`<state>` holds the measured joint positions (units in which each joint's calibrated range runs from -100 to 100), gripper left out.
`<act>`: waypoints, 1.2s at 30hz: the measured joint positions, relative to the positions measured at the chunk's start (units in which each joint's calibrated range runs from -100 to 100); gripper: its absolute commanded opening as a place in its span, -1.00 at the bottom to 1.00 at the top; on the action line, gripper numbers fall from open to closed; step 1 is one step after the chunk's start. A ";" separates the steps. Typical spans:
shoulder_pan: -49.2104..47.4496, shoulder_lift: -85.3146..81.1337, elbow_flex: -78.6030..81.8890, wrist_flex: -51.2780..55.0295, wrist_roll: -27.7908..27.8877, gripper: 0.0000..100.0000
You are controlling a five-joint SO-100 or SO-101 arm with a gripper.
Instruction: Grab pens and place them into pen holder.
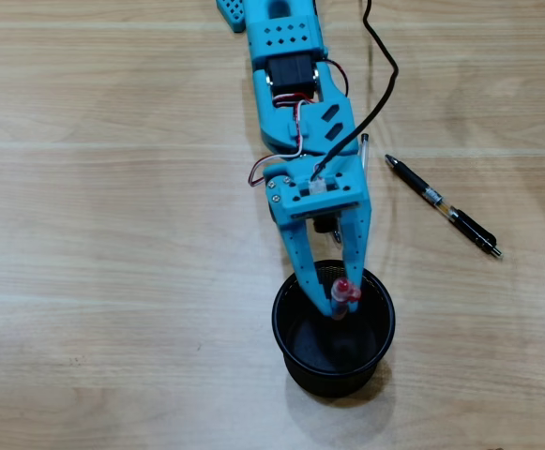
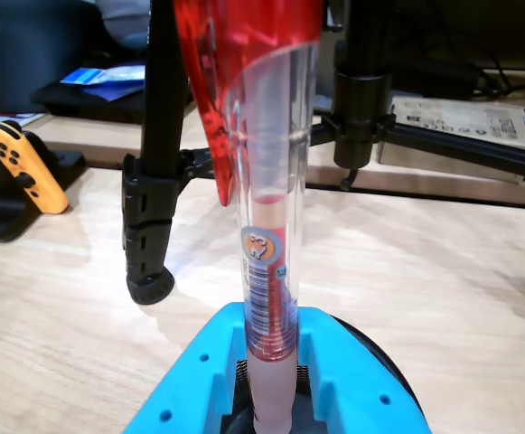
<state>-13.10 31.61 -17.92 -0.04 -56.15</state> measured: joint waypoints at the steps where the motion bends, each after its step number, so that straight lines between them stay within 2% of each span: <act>1: 0.00 0.00 0.00 0.00 -0.05 -0.72; 3: 0.00 0.00 0.00 -0.09 -0.05 -0.67; 12: 0.00 -0.08 1.15 -0.09 -0.05 -0.67; 15: -0.76 -1.10 3.82 2.76 0.83 -0.77; 18: -1.24 -4.76 4.61 10.88 2.81 -0.96; 19: -1.24 -6.80 4.61 14.85 3.38 -0.97; 29: 0.29 -24.55 4.53 60.51 4.58 -0.95; 36: 0.19 -29.99 4.53 78.29 4.58 -0.95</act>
<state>-12.91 1.61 -13.40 78.25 -51.57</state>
